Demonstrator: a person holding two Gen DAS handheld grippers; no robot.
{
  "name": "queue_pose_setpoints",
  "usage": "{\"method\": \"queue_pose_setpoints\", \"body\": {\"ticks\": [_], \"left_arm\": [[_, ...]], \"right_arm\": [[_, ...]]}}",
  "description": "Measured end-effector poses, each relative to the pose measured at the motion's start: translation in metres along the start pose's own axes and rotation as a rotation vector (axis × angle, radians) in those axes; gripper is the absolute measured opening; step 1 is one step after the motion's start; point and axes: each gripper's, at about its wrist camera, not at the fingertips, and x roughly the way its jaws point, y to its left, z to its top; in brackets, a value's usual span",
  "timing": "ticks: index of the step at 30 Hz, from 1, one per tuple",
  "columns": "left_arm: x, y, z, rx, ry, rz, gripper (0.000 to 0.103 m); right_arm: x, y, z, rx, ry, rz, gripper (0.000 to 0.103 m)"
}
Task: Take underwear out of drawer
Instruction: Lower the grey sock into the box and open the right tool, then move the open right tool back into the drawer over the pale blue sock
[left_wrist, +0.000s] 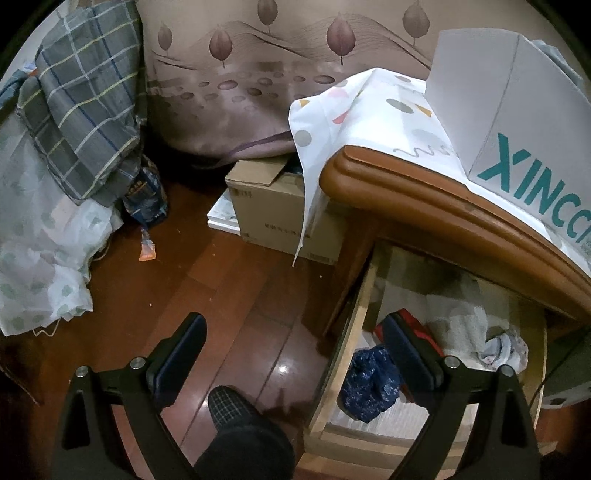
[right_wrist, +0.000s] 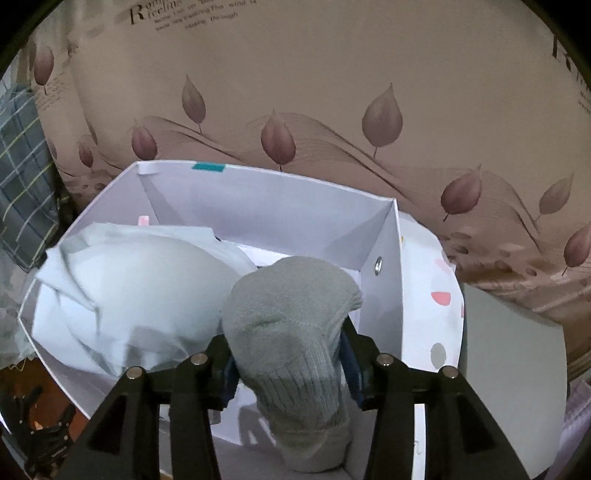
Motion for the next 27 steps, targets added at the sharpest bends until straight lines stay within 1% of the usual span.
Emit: {"method": "queue_pose_setpoints", "body": {"ticks": [2,3,5,9,13,16,19,22,24,27], "left_arm": [[0.0,0.0,0.0,0.0,-0.004,0.001,0.095],[0.0,-0.001,0.0,0.002,-0.009,0.003,0.095],[0.001,-0.001,-0.001,0.004,-0.007,0.005,0.095],[0.003,-0.001,-0.001,-0.002,0.007,-0.001,0.095],[0.003,-0.001,-0.001,-0.001,0.008,0.004,0.095],[0.002,0.0,-0.002,-0.005,-0.013,0.015,0.095],[0.005,0.0,-0.003,-0.004,-0.004,0.017,0.095],[0.008,-0.002,-0.004,0.005,0.008,0.021,0.095],[0.007,-0.004,-0.004,0.016,-0.001,0.032,0.095],[0.006,-0.004,-0.005,0.021,0.001,0.033,0.095]], "right_arm": [[0.002,-0.002,-0.002,0.006,0.008,-0.009,0.055],[0.002,-0.003,-0.003,0.011,0.008,-0.008,0.057],[0.0,-0.004,-0.002,0.015,-0.003,-0.01,0.068],[-0.021,-0.001,0.0,-0.024,-0.066,-0.024,0.071],[-0.052,-0.002,-0.003,-0.03,-0.111,0.013,0.071],[-0.077,0.001,-0.015,-0.061,-0.133,0.027,0.073],[-0.095,0.004,-0.035,-0.094,-0.127,0.044,0.073],[-0.11,0.008,-0.062,-0.138,-0.129,0.059,0.073],[-0.115,0.014,-0.084,-0.193,-0.125,0.056,0.073],[-0.112,0.027,-0.123,-0.307,-0.107,0.026,0.073]]}}
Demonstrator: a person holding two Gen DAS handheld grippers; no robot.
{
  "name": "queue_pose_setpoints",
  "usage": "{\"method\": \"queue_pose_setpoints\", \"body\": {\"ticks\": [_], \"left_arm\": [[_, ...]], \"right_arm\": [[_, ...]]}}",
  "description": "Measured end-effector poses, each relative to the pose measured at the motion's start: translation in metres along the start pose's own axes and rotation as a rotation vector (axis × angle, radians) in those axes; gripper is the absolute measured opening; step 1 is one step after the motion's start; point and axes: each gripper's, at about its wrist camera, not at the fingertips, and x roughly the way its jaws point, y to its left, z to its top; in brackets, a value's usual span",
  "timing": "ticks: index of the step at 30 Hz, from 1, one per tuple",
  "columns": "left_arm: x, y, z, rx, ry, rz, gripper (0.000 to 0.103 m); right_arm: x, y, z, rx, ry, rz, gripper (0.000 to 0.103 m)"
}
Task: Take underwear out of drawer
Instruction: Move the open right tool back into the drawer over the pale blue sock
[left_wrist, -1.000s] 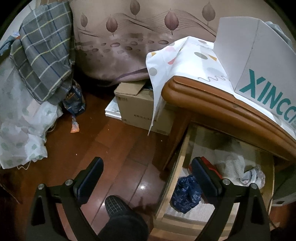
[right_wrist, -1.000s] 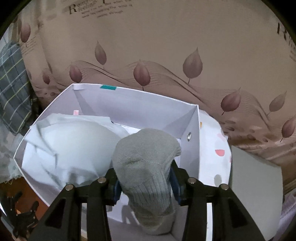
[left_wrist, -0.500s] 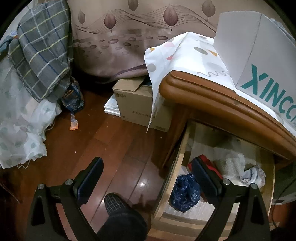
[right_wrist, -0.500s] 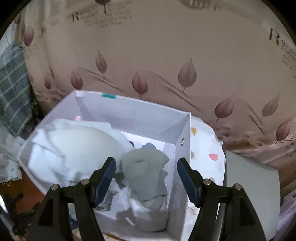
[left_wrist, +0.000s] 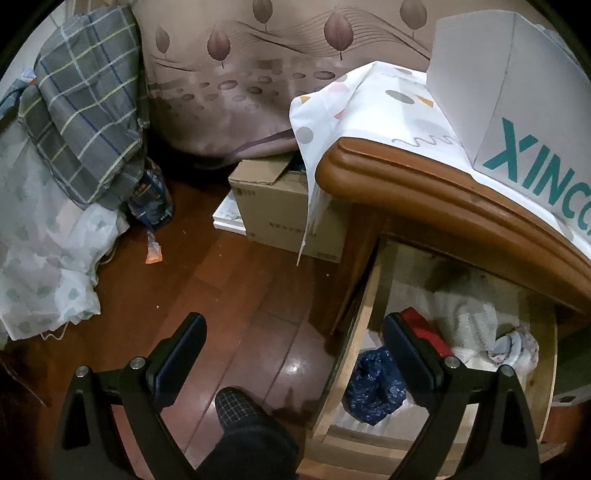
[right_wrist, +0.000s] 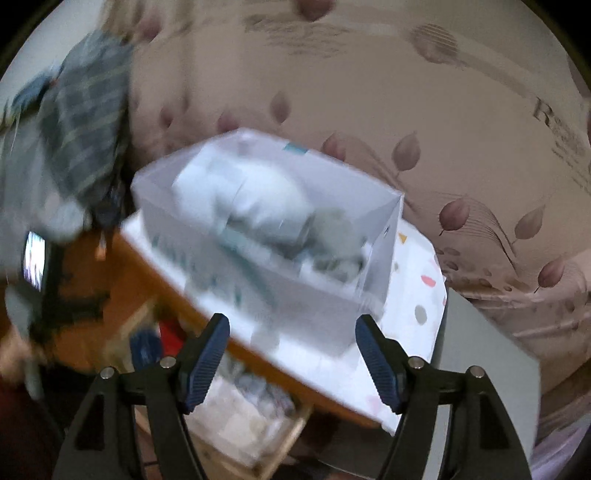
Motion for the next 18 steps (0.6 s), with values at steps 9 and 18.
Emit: {"method": "queue_pose_setpoints", "body": {"ticks": [9,18], "left_arm": [[0.003,0.005,0.001,-0.026,0.027,-0.012,0.095],[0.007,0.005,0.0,-0.016,0.055,-0.022,0.095]], "right_arm": [[0.056,0.061,-0.087,-0.247,0.14,0.093,0.072],[0.147,0.066,-0.118,-0.287,0.225,0.168,0.068]]}}
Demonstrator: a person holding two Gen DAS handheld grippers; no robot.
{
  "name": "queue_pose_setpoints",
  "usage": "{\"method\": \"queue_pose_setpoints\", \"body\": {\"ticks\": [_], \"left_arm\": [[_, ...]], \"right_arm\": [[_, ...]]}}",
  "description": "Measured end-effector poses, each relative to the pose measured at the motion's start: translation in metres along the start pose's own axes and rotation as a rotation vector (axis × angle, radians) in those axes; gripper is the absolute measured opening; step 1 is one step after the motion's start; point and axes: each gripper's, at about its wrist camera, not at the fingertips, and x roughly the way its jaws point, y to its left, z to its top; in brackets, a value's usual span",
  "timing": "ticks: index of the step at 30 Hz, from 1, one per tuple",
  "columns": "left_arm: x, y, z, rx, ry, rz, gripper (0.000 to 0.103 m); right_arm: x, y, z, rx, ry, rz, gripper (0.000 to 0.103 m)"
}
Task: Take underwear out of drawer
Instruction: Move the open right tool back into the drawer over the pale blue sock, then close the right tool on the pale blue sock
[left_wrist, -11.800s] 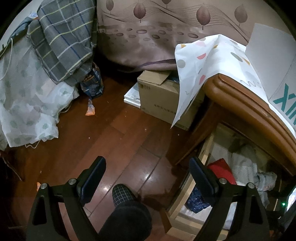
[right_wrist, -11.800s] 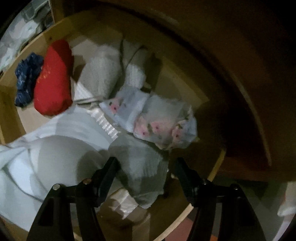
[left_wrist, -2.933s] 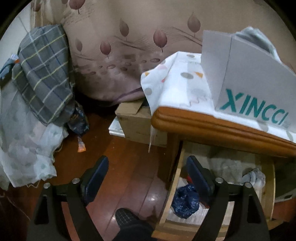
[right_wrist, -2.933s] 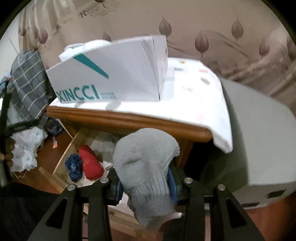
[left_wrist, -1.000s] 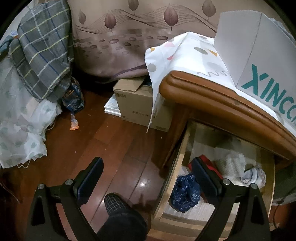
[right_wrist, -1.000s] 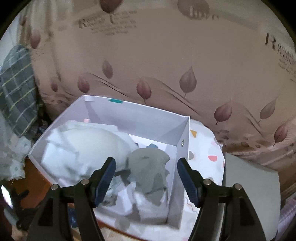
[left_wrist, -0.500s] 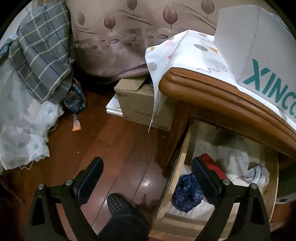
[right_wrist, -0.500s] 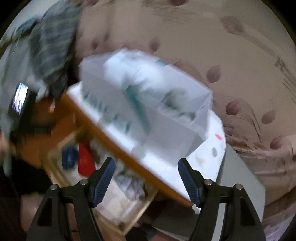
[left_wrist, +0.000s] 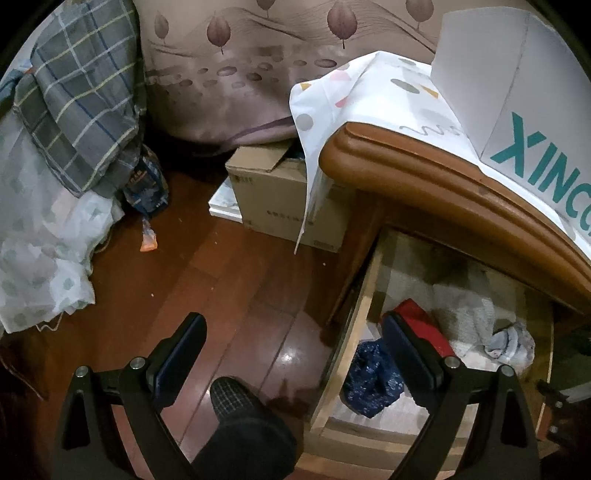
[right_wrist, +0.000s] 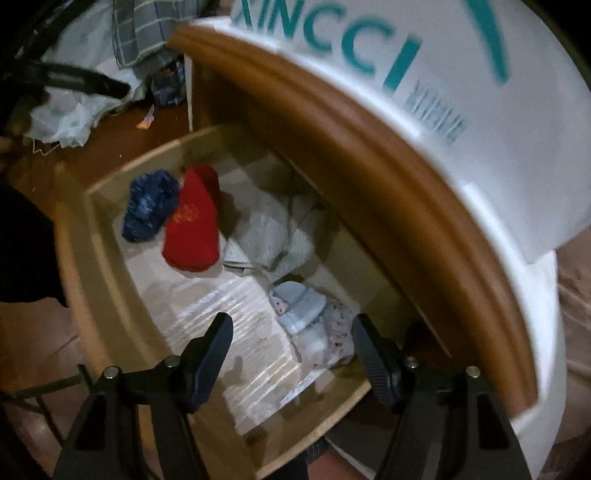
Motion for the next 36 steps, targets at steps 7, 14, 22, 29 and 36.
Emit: {"method": "queue_pose_setpoints", "body": {"ticks": [7,14,22,29,36], "left_arm": [[0.0,0.004,0.003,-0.037,-0.004,0.007,0.095],[0.005,0.003,0.004,-0.038,0.012,0.004,0.095],[0.008,-0.003,0.004,-0.003,0.027,0.003,0.095],[0.012,-0.01,0.004,0.025,0.038,0.002,0.095],[0.019,-0.011,0.003,0.022,0.061,-0.001,0.095]], "right_arm": [[0.051,0.005,-0.008,-0.111,0.012,-0.03,0.068],[0.093,0.002,-0.015,-0.191,0.051,-0.062,0.066],[0.121,-0.002,-0.016,-0.216,0.058,-0.049,0.066],[0.137,-0.016,-0.015,-0.169,0.074,-0.01,0.068],[0.139,-0.016,-0.014,-0.171,0.06,0.042,0.07]]}}
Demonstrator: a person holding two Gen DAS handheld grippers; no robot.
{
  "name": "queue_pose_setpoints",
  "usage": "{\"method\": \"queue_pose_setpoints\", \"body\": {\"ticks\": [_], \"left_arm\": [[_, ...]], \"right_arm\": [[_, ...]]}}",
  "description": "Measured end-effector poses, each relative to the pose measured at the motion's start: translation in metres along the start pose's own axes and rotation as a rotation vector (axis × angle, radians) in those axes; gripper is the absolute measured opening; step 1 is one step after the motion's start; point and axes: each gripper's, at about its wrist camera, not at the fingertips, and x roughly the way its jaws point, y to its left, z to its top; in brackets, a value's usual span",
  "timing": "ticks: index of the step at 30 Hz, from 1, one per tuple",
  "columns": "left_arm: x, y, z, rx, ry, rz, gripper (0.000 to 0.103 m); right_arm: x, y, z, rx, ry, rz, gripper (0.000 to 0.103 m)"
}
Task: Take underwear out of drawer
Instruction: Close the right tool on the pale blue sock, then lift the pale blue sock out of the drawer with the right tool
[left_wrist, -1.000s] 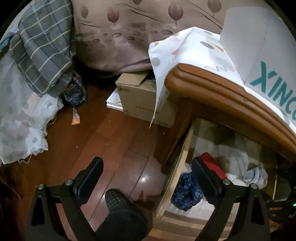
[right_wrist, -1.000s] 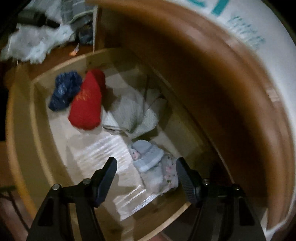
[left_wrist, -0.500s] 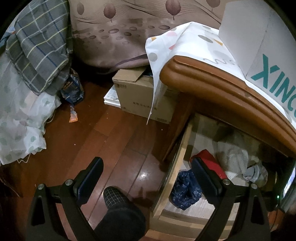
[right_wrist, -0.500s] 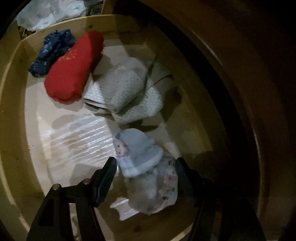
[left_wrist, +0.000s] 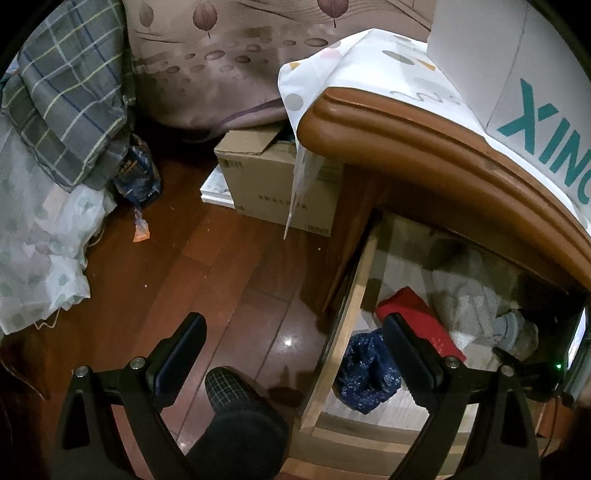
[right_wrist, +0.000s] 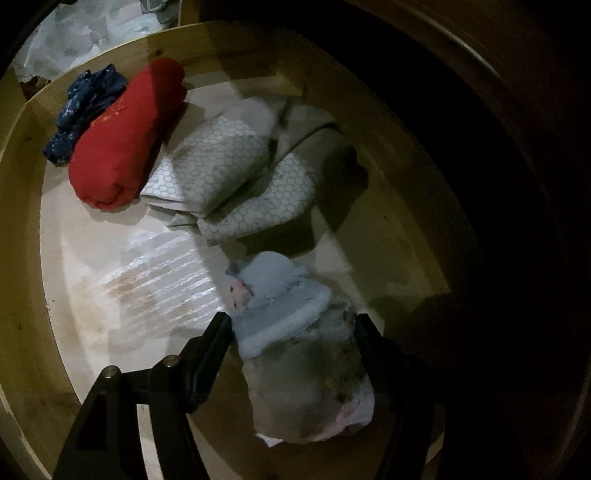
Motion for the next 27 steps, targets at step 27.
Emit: {"method": "queue_pose_setpoints", "body": {"ticks": [27], "left_arm": [[0.007,-0.014,-0.008,0.019,0.029,-0.038,0.095]], "right_arm": [[-0.075,0.018,-0.007,0.178,0.036,0.03,0.029]]}}
